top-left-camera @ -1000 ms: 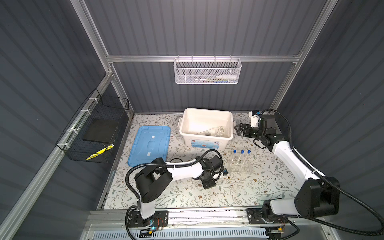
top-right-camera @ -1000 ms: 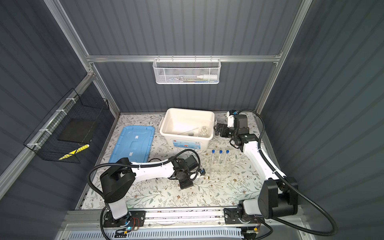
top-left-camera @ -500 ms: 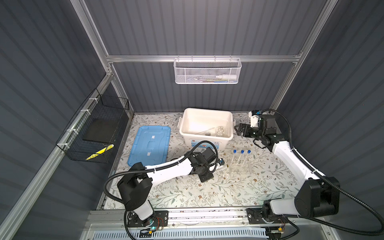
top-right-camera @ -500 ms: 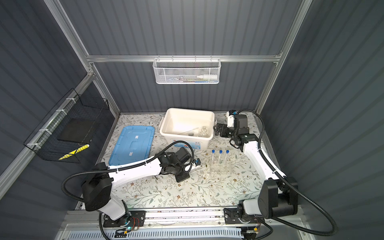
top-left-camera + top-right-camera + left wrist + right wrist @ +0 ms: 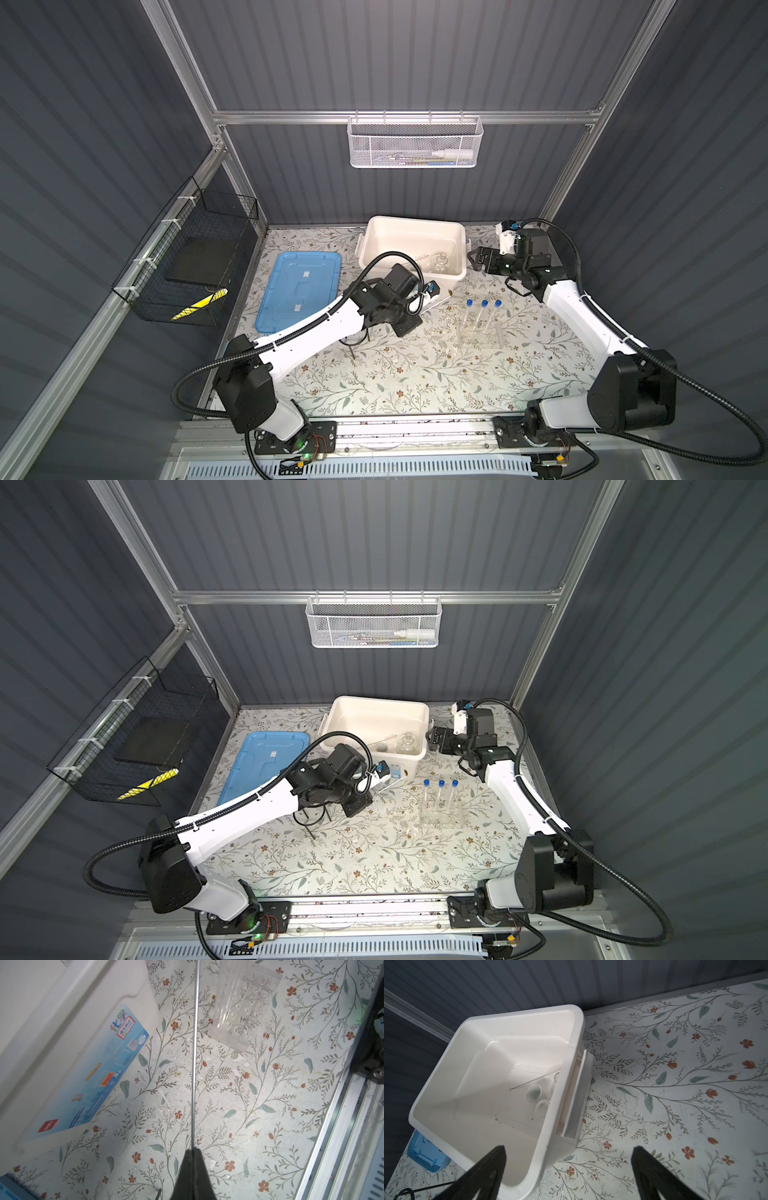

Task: Organize the chemistry lab equipment
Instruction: 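Lift the metal rod with the left gripper and carry it over the bin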

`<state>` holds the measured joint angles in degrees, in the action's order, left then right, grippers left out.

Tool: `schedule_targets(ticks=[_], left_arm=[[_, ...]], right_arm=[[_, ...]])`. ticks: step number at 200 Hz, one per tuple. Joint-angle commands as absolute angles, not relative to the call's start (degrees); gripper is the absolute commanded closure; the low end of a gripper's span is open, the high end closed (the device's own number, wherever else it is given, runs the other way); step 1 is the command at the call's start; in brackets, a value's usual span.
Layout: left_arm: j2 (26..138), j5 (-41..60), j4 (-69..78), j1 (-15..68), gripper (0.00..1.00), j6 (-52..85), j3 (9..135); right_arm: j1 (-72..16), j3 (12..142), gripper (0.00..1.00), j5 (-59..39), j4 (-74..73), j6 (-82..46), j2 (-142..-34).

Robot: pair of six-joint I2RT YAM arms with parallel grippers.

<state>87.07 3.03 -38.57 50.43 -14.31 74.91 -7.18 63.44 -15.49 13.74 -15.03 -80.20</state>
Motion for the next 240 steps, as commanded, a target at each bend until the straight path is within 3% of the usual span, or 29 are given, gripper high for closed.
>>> schedule_targets(ticks=[1, 115, 240], left_arm=[[85.11, 3.96, -39.31, 48.52, 1.0, -14.49, 78.0], [94.97, 4.71, -38.76, 37.52, 1.0, -21.92, 95.51], [107.9, 6.59, -34.58, 33.31, 1.0, -23.31, 110.02]], right_arm=[[-7.12, 65.12, 0.04, -17.51, 13.7, -15.44, -79.17], [-8.17, 66.03, 0.06, -32.18, 3.12, -25.32, -83.02], [-7.84, 68.9, 0.08, -33.16, 3.2, -26.94, -92.21]])
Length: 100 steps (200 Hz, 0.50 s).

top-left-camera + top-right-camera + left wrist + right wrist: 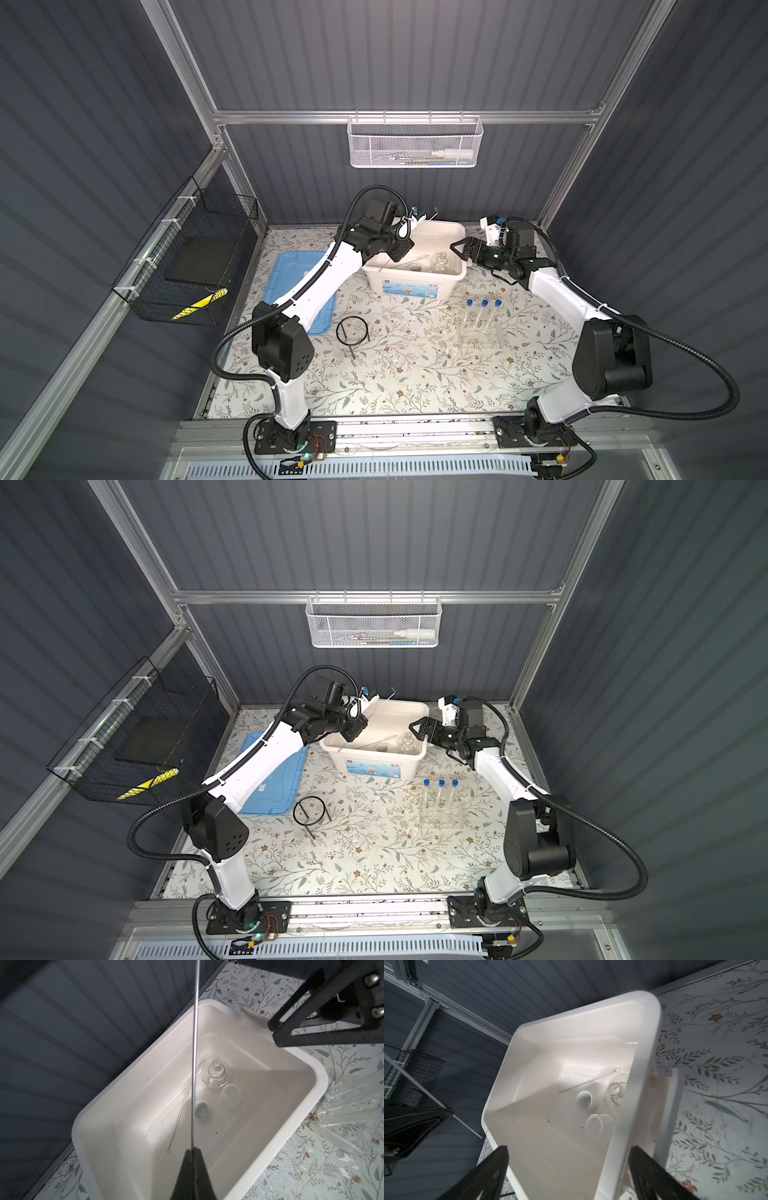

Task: Organize the chemistry lab equipment
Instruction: 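Lift the metal rod with the left gripper and carry it over the bin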

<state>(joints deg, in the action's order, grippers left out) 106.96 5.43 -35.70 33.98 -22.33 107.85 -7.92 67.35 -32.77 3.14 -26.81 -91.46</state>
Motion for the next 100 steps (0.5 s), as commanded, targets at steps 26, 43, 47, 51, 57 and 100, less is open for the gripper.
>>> schedule_targets(ticks=[26, 43, 47, 51, 57, 100], left_arm=[[109.13, 6.45, -33.23, 33.04, 1.0, -23.23, 111.33], [110.39, 6.07, -32.15, 32.96, 1.0, -23.37, 112.42], [110.74, 6.06, -31.99, 32.94, 1.0, -23.5, 112.73], [111.25, 6.06, -31.91, 32.96, 1.0, -23.68, 113.11], [111.84, 6.06, -31.96, 32.96, 1.0, -24.0, 113.78], [118.2, 6.17, -34.72, 32.87, 1.0, -26.31, 120.44]], right_arm=[[-7.6, 68.92, 0.08, -32.52, 3.51, -27.06, -93.23], [-7.56, 69.19, 0.08, -32.32, 3.78, -26.99, -93.73], [-7.51, 69.25, 0.08, -32.27, 3.86, -26.98, -93.85], [-7.47, 69.36, 0.08, -32.26, 3.93, -26.92, -93.99], [-7.51, 69.61, 0.08, -32.09, 4.12, -26.86, -94.16], [-7.4, 71.22, 0.09, -30.49, 7.31, -24.95, -95.43]])
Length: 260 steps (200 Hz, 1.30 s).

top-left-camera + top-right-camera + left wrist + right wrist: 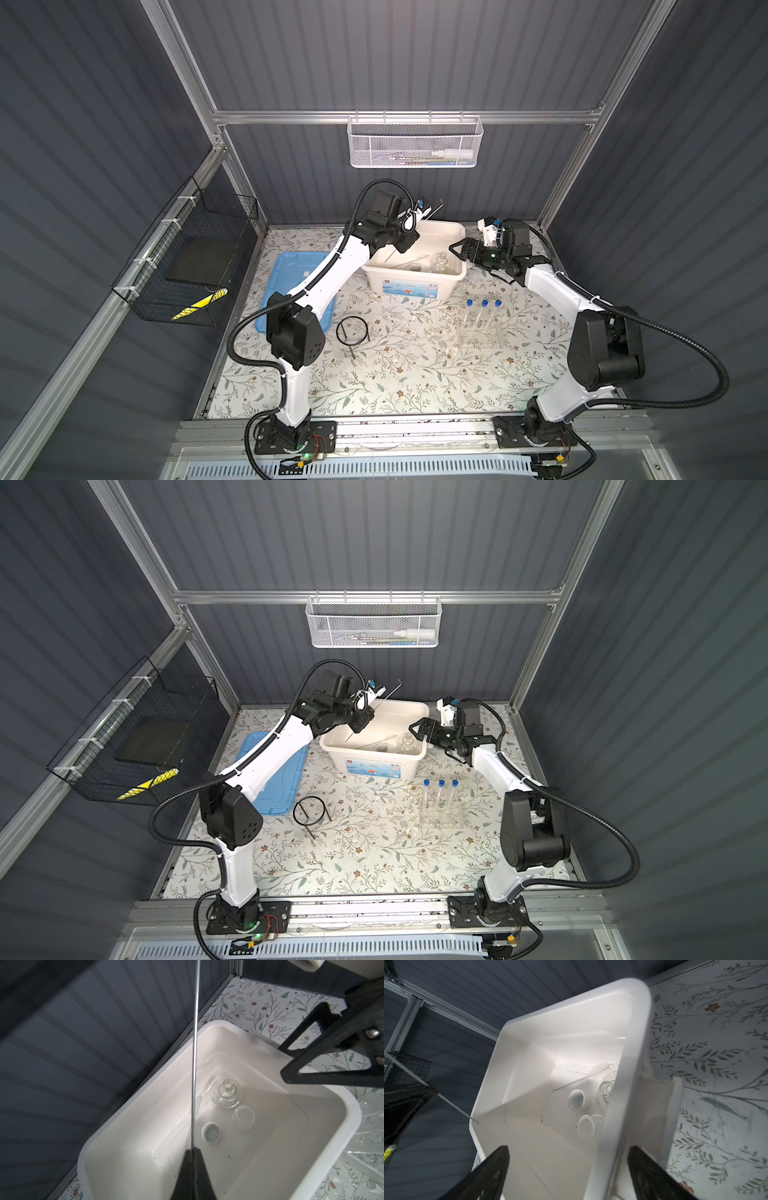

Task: Organize the chemistry lab equipment
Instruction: 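Lift the metal rod with the left gripper and carry it over the bin, then lower the metal rod into the bin and open the left gripper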

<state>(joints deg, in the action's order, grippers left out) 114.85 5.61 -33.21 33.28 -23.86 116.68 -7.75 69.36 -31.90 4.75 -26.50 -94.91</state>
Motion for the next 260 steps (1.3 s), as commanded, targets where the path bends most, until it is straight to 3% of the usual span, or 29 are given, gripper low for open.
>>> schedule_targets(ticks=[1, 126, 260], left_arm=[[118.38, 6.21, -34.81, 32.87, 1.0, -26.38, 120.56], [131.12, 5.95, -43.73, 32.78, 1.0, -29.27, 125.04], [139.89, 7.66, -47.02, 32.87, 1.0, -26.9, 129.79]], right_arm=[[-7.39, 71.21, 0.09, -30.45, 7.34, -24.95, -95.44], [-7.38, 77.2, 0.25, -28.57, 14.52, -20.7, -99.23], [-7.38, 77.61, 0.26, -28.92, 15.0, -20.92, -100.55]])
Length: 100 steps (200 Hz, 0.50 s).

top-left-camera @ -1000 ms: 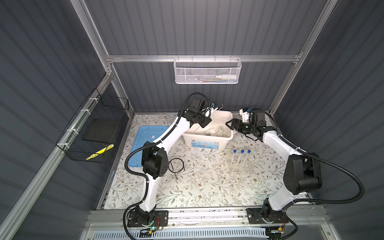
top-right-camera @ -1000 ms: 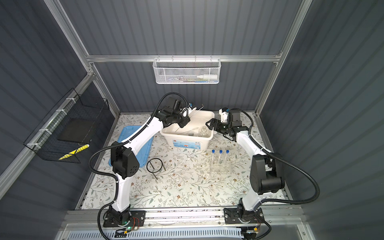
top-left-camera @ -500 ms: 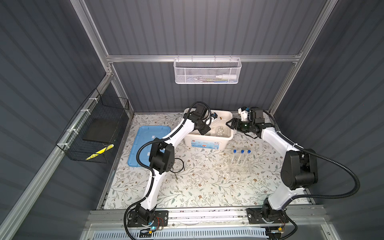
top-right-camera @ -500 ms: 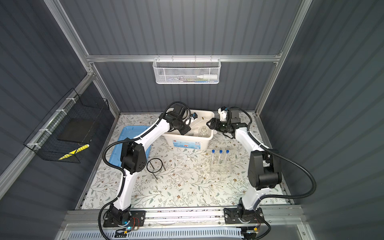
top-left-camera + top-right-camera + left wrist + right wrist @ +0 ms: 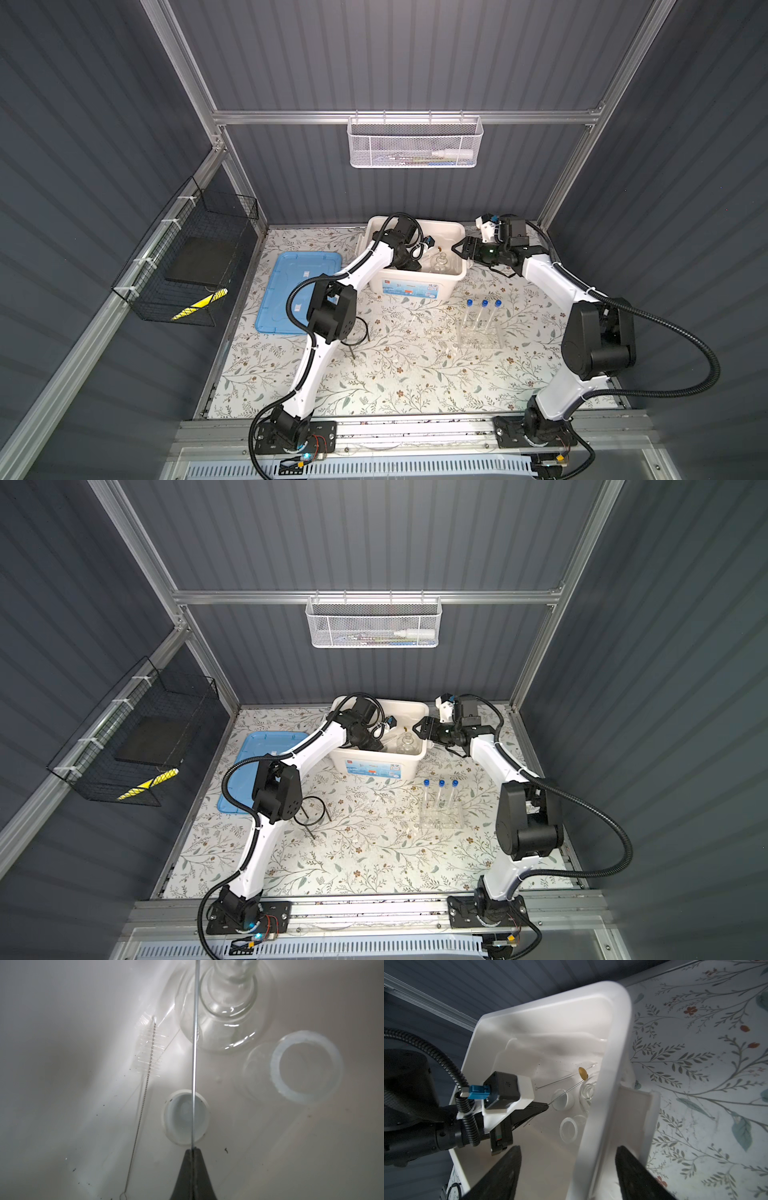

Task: Organize the chemistry lab equipment
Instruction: 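Lower the metal rod into the bin and open the left gripper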

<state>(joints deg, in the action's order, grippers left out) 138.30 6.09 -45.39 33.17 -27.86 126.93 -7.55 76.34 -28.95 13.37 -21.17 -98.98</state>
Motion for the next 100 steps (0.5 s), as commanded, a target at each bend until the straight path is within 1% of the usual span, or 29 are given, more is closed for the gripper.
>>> schedule_targets(ticks=[1, 22, 38, 53, 68, 100], left_arm=[[139.95, 7.7, -47.07, 32.87, 1.0, -26.9, 129.8], [140.53, 8.56, -47.02, 32.87, 1.0, -26.31, 129.84], [140.6, 9.01, -46.85, 32.87, 0.98, -25.71, 129.82], [140.49, 8.96, -46.37, 32.87, 0.92, -24.76, 129.82], [140.36, 9.03, -46.23, 32.87, 0.89, -23.9, 130.12], [139.51, 11.02, -46.5, 32.87, 0.8, -21.66, 131.78]], right_arm=[[-7.38, 77.65, 0.26, -28.92, 14.97, -20.92, -100.59], [-7.38, 77.63, 0.26, -29.07, 15.02, -20.7, -100.69], [-7.39, 77.99, 0.3, -29.51, 15.31, -20.4, -101.03], [-7.38, 78.95, 0.33, -29.62, 16.28, -19.91, -101.58], [-7.39, 79.77, 0.35, -29.62, 16.69, -19.6, -101.93], [-7.38, 81.87, 0.42, -29.14, 18.64, -18.74, -103.54]])
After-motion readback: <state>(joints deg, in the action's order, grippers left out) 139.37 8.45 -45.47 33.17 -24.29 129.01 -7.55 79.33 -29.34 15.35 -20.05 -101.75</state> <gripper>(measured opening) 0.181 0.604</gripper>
